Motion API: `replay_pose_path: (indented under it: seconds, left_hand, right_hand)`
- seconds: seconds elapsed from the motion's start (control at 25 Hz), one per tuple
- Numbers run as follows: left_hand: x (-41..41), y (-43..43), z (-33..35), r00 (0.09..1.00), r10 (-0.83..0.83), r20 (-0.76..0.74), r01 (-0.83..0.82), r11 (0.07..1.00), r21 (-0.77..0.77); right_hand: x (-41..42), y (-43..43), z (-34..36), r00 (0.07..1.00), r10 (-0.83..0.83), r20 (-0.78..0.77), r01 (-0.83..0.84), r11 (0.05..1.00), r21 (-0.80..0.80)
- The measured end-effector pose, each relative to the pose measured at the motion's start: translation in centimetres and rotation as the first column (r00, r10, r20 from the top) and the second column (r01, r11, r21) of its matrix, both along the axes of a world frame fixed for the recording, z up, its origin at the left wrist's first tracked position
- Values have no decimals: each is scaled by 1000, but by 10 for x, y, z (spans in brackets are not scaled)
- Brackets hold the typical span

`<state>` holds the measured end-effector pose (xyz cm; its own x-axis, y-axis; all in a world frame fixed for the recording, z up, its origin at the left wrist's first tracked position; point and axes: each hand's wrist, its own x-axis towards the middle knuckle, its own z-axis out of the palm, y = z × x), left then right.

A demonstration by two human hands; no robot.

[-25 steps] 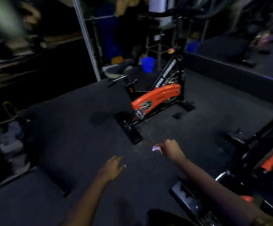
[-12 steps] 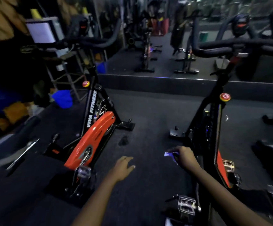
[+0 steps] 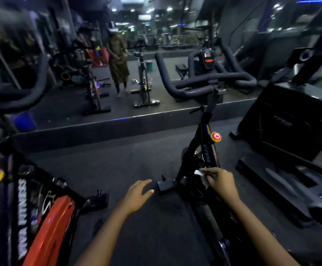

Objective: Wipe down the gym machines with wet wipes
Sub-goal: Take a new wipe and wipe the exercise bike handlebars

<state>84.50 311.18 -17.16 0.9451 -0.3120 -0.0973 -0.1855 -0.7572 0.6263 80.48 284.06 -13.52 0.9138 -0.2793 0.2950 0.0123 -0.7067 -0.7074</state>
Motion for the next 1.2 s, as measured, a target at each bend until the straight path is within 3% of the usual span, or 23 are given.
replay_pose_path:
  seconds: [0.24, 0.48, 0.68, 0.76, 0.88, 0.96, 1.04, 1.12, 1.2]
  left_hand:
    - [133, -3, 57, 979, -111, 171, 140, 975, -171]
    - [245, -61, 110, 983, 6, 181, 94, 837, -540]
    - [319, -110, 143, 958, 122, 258, 72, 772, -632]
    - [340, -122, 146, 884, 126, 449, 169, 810, -561]
    - [381, -127, 142, 631, -191, 752, 407, 906, -111]
    - [412, -127, 142, 502, -399, 767, 462, 874, 152]
    - [431, -125, 141, 406, -534, 742, 522, 802, 292]
    - [439, -125, 137, 332, -583, 742, 568, 751, 336]
    - [444, -127, 131, 321, -578, 750, 607, 734, 306]
  right_hand:
    - [79, 20, 62, 957, -213, 196, 206, 977, 59]
    - [163, 27, 112, 916, -232, 328, 215, 973, 87]
    - [249, 9, 137, 825, -179, 536, 257, 964, -73]
    - [273, -5, 149, 794, -195, 575, 316, 942, -117]
    - [290, -36, 154, 770, -307, 560, 475, 861, -180]
    - [295, -54, 143, 737, -428, 523, 586, 790, -179]
    - [296, -61, 124, 710, -504, 491, 641, 752, -154]
    - [298, -57, 110, 698, -547, 462, 662, 740, -123]
    - [304, -44, 102, 657, -588, 472, 698, 711, -84]
